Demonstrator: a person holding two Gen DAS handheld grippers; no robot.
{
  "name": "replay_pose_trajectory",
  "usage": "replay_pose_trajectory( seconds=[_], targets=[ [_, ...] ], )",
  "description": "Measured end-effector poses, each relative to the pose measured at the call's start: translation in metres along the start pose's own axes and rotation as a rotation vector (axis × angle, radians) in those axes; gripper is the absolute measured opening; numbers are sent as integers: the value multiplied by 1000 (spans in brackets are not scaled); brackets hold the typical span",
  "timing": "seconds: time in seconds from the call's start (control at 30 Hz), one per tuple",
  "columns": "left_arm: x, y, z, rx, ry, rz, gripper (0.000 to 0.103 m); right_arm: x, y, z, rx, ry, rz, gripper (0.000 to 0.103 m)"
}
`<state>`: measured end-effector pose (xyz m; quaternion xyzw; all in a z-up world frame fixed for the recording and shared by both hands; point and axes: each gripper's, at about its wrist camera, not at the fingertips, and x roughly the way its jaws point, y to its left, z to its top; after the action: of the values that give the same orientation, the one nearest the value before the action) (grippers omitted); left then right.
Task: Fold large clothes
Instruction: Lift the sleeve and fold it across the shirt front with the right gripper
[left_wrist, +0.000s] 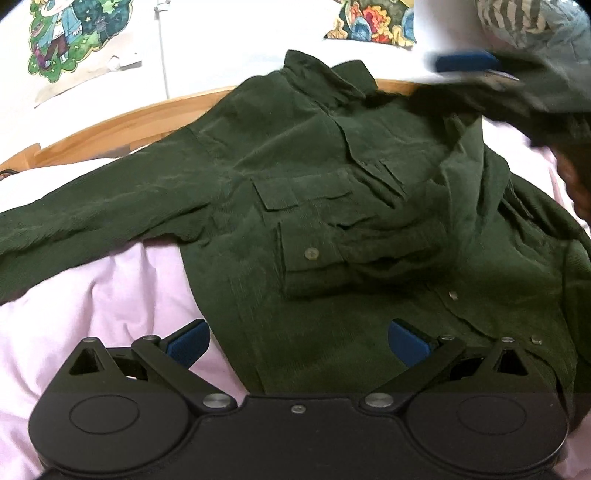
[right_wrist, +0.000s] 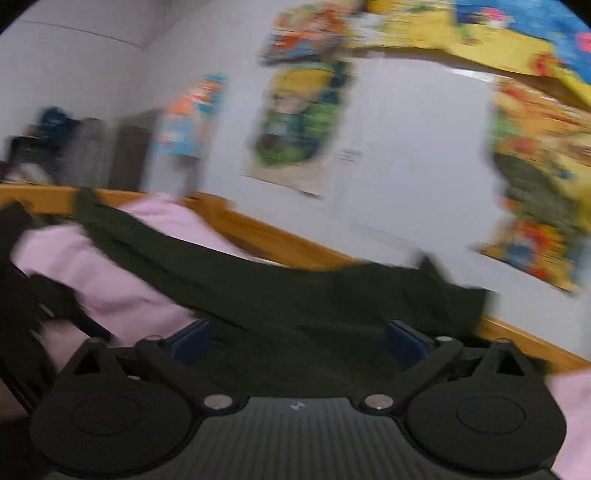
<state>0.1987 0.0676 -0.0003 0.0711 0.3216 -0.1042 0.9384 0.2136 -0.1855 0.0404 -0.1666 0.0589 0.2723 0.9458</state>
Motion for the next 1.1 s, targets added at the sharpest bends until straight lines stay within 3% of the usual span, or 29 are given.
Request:
replay_pose_trajectory(
  seconds=[0.1, 0.2, 0.27, 0.33, 0.4, 0.47, 0.53, 0.57, 0.63, 0.7, 0.73, 0.77, 0.8, 0.83, 0.87, 0.9, 0.93, 0.97, 1.0, 1.1],
  targets=[
    [6, 6, 8, -15, -31, 7, 102, -5, -57, -18, 81, 58, -196, 102],
    [17, 12, 20, -19, -71, -9, 102, -5, -121, -36, 259, 93, -373, 102],
    [26, 13, 28, -3, -99, -8, 102, -2, -160, -45, 400, 110, -443, 100],
    [39, 12, 35, 12, -117, -6, 102, 10, -194, -54, 541, 159, -467, 79],
    [57, 11, 44, 25, -117, -9, 102, 24, -219, -63, 645, 216, -426, 74],
    [76, 9, 51, 23, -101, -12, 102, 41, -230, -69, 729, 249, -357, 60],
    [95, 8, 55, -1, -69, -23, 102, 54, -230, -66, 716, 298, -376, 9],
    [102, 8, 55, -22, -59, -30, 99, 61, -227, -67, 699, 309, -388, 3],
    [112, 9, 54, -62, -36, -54, 90, 70, -223, -61, 690, 279, -358, 3],
    [123, 9, 53, -90, 1, -91, 73, 79, -216, -52, 677, 240, -296, 4],
    [127, 9, 51, -95, 17, -116, 58, 85, -211, -47, 659, 223, -261, 6],
    [131, 8, 49, -98, 32, -140, 56, 88, -208, -43, 642, 199, -227, 10],
    [135, 6, 48, -97, 35, -138, 55, 88, -204, -40, 617, 166, -204, 32],
    [135, 5, 46, -92, 25, -135, 49, 84, -201, -37, 584, 135, -199, 65],
    [135, 4, 44, -86, 16, -140, 39, 79, -199, -36, 549, 108, -204, 76],
    [134, 4, 43, -85, 11, -142, 35, 74, -196, -36, 506, 83, -225, 82],
    [131, 4, 42, -88, 7, -119, 10, 69, -195, -38, 453, 69, -256, 83],
    [129, 5, 41, -94, 13, -67, 3, 68, -198, -37, 410, 73, -289, 84],
    [128, 8, 40, -116, 21, -46, 3, 66, -200, -40, 378, 83, -336, 86],
    [117, 22, 34, -230, 18, -80, 4, 62, -217, -57, 375, 137, -456, 88]
  ],
)
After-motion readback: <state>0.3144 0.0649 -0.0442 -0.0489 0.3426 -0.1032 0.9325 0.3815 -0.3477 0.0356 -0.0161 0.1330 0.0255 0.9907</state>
